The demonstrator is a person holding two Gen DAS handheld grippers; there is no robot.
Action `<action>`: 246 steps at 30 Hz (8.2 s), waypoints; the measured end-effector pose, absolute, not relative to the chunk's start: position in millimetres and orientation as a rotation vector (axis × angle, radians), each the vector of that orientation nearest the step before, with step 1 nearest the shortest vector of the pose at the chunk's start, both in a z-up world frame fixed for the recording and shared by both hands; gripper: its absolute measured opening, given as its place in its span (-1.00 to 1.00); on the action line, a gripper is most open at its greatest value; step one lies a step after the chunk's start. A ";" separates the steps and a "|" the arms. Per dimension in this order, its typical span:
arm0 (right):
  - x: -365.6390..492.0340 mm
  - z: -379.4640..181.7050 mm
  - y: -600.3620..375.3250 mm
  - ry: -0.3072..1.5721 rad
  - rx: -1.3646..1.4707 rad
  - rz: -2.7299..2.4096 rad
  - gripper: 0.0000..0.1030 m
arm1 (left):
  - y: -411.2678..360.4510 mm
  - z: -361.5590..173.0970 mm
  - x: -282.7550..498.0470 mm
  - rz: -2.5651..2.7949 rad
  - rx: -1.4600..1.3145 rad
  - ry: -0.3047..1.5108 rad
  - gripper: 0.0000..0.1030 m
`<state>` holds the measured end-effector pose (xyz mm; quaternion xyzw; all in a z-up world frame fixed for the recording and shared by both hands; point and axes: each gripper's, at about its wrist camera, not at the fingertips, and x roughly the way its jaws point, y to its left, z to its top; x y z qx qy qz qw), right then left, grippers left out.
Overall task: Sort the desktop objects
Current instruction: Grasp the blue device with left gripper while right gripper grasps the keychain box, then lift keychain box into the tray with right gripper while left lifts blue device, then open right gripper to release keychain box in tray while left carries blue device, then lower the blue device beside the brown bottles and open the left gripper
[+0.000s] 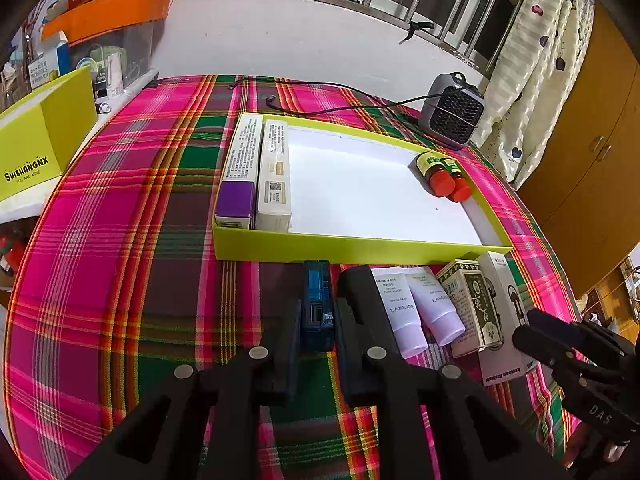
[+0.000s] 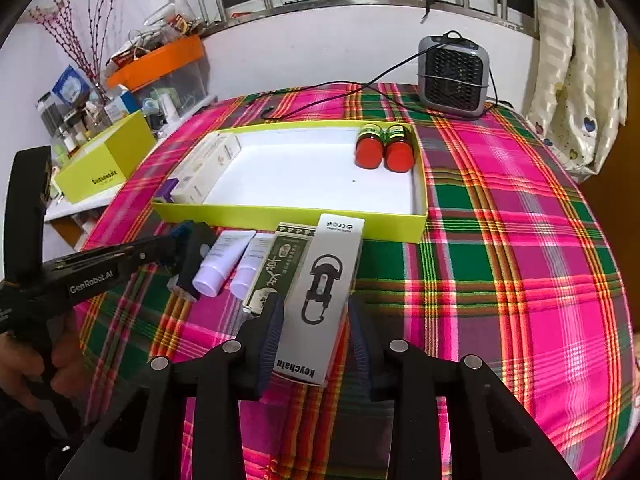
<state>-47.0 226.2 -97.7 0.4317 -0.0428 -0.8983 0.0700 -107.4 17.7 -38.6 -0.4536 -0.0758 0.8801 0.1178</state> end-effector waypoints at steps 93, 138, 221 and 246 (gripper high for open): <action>-90.7 -60.6 237.9 -0.332 1.098 -2.634 -0.41 | 29.7 4.5 -118.8 2.657 -1.135 -0.174 -0.69; -207.2 -84.3 173.1 -0.453 1.246 -2.547 -0.41 | -27.8 1.7 -160.7 2.817 -1.001 -0.355 -0.69; -154.6 -75.9 238.6 -0.547 1.197 -2.570 -0.29 | 38.7 11.7 -155.6 2.618 -1.086 -0.252 -0.69; -135.0 -82.0 290.3 -0.608 1.189 -2.644 -0.29 | 106.4 -9.6 -220.4 2.416 -1.306 -0.228 -0.69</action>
